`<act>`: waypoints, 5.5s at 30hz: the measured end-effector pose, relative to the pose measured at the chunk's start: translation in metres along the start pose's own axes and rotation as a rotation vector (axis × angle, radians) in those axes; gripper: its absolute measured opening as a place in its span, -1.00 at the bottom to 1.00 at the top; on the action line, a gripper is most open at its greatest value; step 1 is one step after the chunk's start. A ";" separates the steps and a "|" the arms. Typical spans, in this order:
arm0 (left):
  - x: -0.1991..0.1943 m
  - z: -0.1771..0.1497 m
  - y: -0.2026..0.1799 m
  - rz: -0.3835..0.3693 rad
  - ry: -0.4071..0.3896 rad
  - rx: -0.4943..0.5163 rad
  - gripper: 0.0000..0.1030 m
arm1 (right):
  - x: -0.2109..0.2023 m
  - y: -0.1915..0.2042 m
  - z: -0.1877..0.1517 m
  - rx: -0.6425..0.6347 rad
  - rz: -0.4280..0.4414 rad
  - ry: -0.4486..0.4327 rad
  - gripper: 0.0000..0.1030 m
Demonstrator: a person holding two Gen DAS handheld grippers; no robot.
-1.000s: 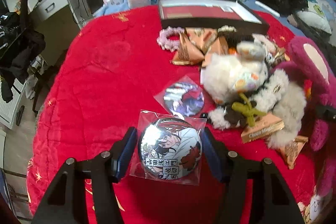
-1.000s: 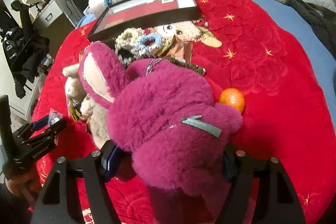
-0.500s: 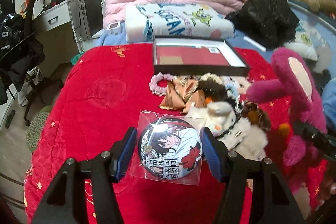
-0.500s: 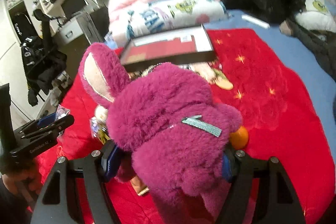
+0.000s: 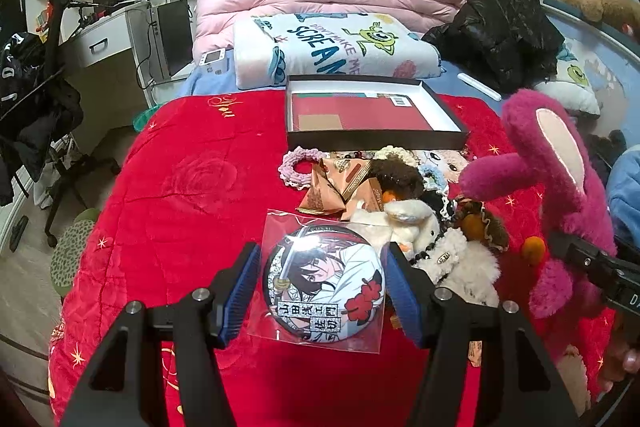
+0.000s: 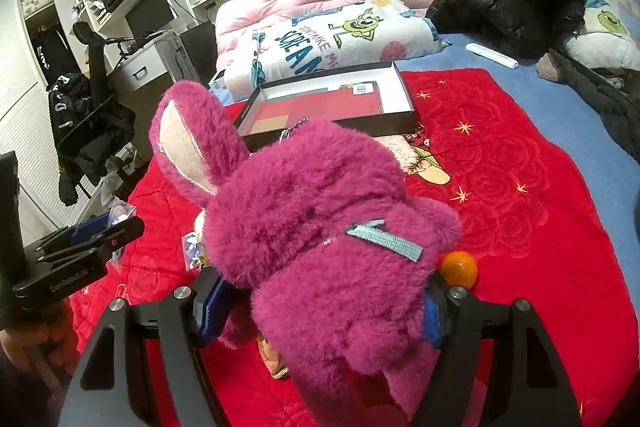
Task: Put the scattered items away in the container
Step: 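Carry pink bunny and bagged badge with both tools toward the black-framed box, then lower badge into box and open left tool while right tool releases bunny inside, then withdraw both open tools from the box back over the item pile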
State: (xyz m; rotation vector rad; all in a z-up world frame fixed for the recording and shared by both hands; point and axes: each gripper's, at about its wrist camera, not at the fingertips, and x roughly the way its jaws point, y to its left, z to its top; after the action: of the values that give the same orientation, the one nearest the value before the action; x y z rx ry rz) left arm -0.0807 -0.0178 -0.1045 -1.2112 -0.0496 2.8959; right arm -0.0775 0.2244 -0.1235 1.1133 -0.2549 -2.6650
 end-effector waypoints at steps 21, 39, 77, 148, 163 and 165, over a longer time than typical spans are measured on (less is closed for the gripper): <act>-0.003 0.001 -0.008 -0.005 -0.001 0.025 0.23 | -0.005 0.007 0.001 0.001 0.014 -0.005 0.41; -0.020 0.019 -0.011 0.008 -0.021 0.000 0.23 | -0.012 0.007 0.021 0.064 0.041 -0.010 0.42; 0.276 0.184 -0.041 0.001 0.115 0.003 0.24 | 0.251 -0.055 0.213 0.115 0.004 0.142 0.42; 0.161 0.207 -0.031 0.014 0.037 0.034 1.00 | 0.190 -0.021 0.230 0.028 -0.041 0.122 1.00; -0.040 0.127 -0.028 -0.015 -0.177 0.000 1.00 | -0.022 0.011 0.178 -0.024 -0.046 -0.176 1.00; -0.044 0.114 -0.022 -0.020 -0.172 -0.037 1.00 | -0.036 0.007 0.170 -0.011 -0.038 -0.194 1.00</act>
State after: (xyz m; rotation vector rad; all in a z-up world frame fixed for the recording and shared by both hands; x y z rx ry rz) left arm -0.1310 0.0008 0.0076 -0.9564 -0.1144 2.9867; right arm -0.1731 0.2393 0.0207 0.8650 -0.2558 -2.8072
